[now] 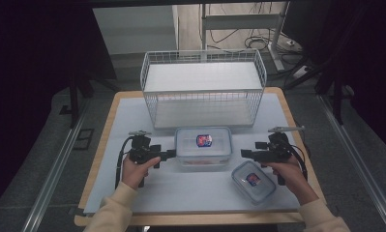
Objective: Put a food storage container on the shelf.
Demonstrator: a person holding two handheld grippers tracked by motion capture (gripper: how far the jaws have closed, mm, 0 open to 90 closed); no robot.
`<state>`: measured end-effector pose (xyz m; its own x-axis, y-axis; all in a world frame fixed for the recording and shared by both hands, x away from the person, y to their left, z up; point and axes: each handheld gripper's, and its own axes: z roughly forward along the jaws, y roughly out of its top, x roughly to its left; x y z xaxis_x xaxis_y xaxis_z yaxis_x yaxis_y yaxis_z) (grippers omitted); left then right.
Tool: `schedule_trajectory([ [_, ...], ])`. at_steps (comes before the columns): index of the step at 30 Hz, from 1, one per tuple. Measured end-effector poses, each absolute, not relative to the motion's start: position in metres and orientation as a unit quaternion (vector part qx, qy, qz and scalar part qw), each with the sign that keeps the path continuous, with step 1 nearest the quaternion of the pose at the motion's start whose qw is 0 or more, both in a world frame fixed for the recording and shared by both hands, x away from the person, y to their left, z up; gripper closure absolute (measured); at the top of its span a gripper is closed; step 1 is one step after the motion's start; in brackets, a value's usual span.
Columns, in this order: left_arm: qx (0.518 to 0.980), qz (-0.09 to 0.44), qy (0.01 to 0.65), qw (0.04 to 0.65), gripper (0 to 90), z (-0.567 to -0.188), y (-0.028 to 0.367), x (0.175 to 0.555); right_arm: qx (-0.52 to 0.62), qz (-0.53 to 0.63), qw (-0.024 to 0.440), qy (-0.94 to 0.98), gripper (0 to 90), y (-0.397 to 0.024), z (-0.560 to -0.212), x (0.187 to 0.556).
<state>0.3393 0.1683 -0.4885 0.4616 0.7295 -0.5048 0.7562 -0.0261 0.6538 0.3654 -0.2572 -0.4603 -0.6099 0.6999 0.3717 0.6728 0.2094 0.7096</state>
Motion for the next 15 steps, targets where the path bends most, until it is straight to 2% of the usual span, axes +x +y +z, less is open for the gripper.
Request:
schedule_trajectory([
  [15,0.703,-0.073,0.53,0.467,14.1,-0.502,0.152,0.373,0.459,0.427,-0.039,0.778,10.4,-0.226,-0.471,0.41],
])
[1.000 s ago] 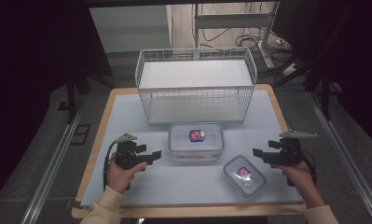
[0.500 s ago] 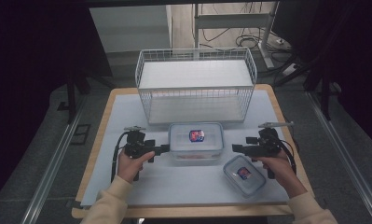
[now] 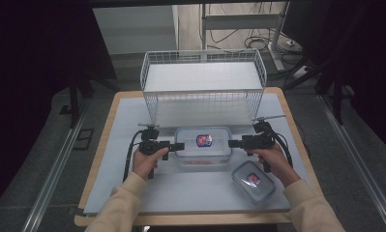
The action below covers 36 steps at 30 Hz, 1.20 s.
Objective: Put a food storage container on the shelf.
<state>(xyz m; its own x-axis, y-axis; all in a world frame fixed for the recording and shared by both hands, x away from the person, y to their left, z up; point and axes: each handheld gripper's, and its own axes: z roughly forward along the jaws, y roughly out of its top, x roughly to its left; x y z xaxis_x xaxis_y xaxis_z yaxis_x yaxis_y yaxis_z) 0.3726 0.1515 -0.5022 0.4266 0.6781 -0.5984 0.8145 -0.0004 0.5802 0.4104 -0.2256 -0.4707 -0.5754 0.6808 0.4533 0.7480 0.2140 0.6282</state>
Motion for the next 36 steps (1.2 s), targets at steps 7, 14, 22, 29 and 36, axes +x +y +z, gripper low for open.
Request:
schedule_trajectory([
  [7,0.699,-0.097,0.534,0.465,14.6,-0.512,0.148,0.381,-0.471,-0.421,0.068,-0.772,10.9,-0.22,-0.483,0.424],
  [14,0.69,-0.126,0.538,0.468,15.8,-0.52,0.146,0.387,-0.462,-0.411,0.084,-0.781,12.5,-0.212,-0.49,0.428],
  [22,0.682,-0.144,0.539,0.473,19.6,-0.524,0.147,0.39,-0.458,-0.409,0.117,-0.781,16.3,-0.21,-0.498,0.437],
  [29,0.681,-0.14,0.54,0.475,25.2,-0.522,0.15,0.389,-0.451,-0.403,0.143,-0.783,25.3,-0.208,-0.496,0.44],
  [36,0.676,-0.124,0.545,0.48,32.7,-0.517,0.151,0.385,-0.468,-0.407,0.149,-0.77,33.5,-0.212,-0.493,0.439],
])
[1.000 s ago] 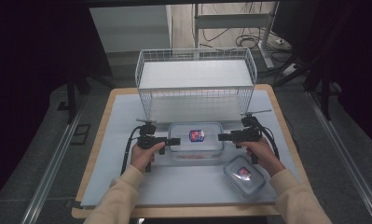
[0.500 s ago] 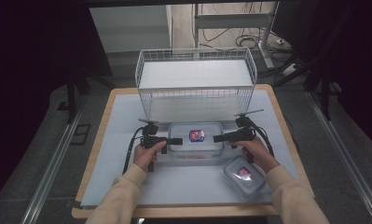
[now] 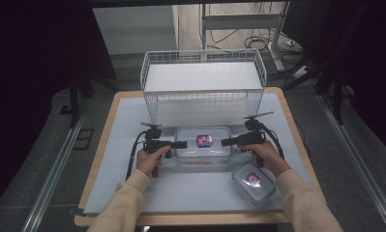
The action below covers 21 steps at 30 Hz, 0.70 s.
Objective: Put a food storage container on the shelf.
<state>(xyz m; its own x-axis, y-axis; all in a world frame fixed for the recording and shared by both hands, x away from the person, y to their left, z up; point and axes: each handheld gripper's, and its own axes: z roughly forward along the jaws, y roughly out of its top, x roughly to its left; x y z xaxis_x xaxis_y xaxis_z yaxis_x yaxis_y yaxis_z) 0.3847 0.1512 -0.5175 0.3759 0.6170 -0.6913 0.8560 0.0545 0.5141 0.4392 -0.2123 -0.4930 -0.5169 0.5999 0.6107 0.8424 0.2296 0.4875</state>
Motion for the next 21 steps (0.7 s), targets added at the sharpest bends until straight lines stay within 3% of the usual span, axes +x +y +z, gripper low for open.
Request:
schedule_trajectory([
  [6,0.674,-0.112,0.545,0.485,36.6,-0.514,0.152,0.379,-0.474,-0.417,0.152,-0.76,40.2,-0.217,-0.49,0.436],
  [21,0.659,-0.093,0.542,0.513,45.8,-0.51,0.156,0.363,-0.469,-0.44,0.13,-0.755,46.7,-0.219,-0.483,0.423],
])
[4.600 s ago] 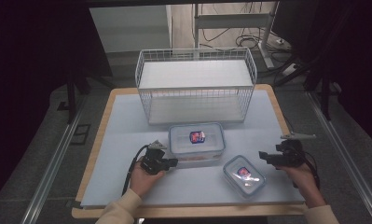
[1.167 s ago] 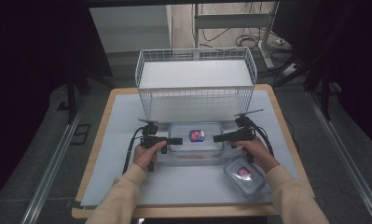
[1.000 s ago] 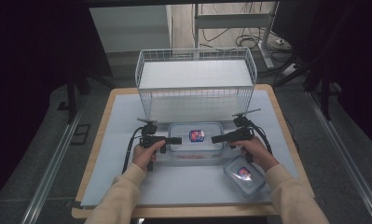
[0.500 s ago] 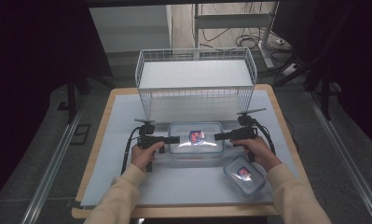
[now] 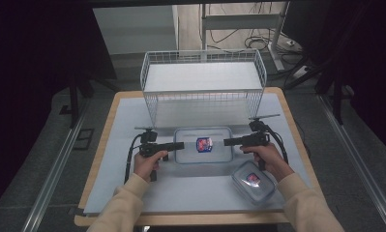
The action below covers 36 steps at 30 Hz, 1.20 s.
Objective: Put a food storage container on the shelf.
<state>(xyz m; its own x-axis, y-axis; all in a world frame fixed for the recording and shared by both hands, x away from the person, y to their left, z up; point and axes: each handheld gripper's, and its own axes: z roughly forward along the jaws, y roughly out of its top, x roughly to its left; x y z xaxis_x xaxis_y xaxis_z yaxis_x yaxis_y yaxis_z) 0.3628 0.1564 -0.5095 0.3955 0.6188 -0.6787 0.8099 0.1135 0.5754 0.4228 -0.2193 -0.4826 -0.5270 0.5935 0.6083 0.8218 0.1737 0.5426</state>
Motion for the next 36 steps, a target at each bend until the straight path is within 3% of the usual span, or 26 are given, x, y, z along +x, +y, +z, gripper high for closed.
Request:
schedule_trajectory([
  [17,0.665,-0.07,0.522,0.529,47.9,-0.501,0.156,0.358,-0.448,-0.462,0.093,-0.76,49.9,-0.22,-0.468,0.415],
  [36,0.667,-0.033,0.494,0.556,48.0,-0.448,0.157,0.36,-0.418,-0.499,0.052,-0.757,50.2,-0.221,-0.415,0.411],
])
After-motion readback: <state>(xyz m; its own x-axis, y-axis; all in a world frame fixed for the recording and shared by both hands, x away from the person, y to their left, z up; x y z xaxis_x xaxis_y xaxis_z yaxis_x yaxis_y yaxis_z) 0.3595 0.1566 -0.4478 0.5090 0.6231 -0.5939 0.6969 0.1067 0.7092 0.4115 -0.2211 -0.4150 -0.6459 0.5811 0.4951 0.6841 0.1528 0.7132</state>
